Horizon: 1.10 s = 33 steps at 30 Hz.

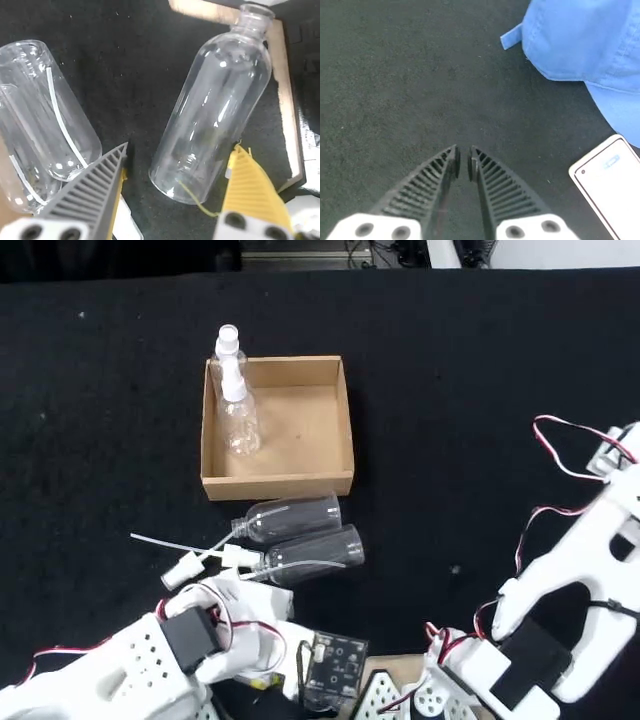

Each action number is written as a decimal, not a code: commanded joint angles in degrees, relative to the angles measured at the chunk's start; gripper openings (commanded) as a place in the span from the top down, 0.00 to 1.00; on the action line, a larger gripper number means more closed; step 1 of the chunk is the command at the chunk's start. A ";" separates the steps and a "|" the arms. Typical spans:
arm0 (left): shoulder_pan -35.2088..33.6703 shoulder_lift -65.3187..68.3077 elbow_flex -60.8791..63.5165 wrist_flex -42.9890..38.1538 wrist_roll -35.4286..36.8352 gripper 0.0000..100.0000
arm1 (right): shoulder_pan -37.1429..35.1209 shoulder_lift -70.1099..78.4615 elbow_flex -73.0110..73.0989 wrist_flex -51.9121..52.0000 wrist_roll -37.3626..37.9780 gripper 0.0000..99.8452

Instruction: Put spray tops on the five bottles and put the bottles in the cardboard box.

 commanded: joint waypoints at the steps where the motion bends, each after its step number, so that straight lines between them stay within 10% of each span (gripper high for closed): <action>1: 3.30 0.09 0.92 -1.14 -0.35 0.71 | -2.99 -0.31 -0.40 0.26 -0.18 0.98; 13: 5.76 0.09 7.34 -7.91 -0.26 0.72 | -3.16 -0.57 0.66 0.26 -0.18 0.98; 18: 6.29 0.09 7.60 -7.74 1.58 0.89 | -3.16 -0.31 0.66 0.26 -0.18 0.98; 24: 8.66 -0.62 3.65 1.49 2.55 0.90 | -3.16 -0.31 0.66 0.26 -0.18 0.98; 33: -16.48 -0.62 -9.80 8.79 6.33 0.90 | -3.60 -0.66 0.57 1.41 -0.18 0.98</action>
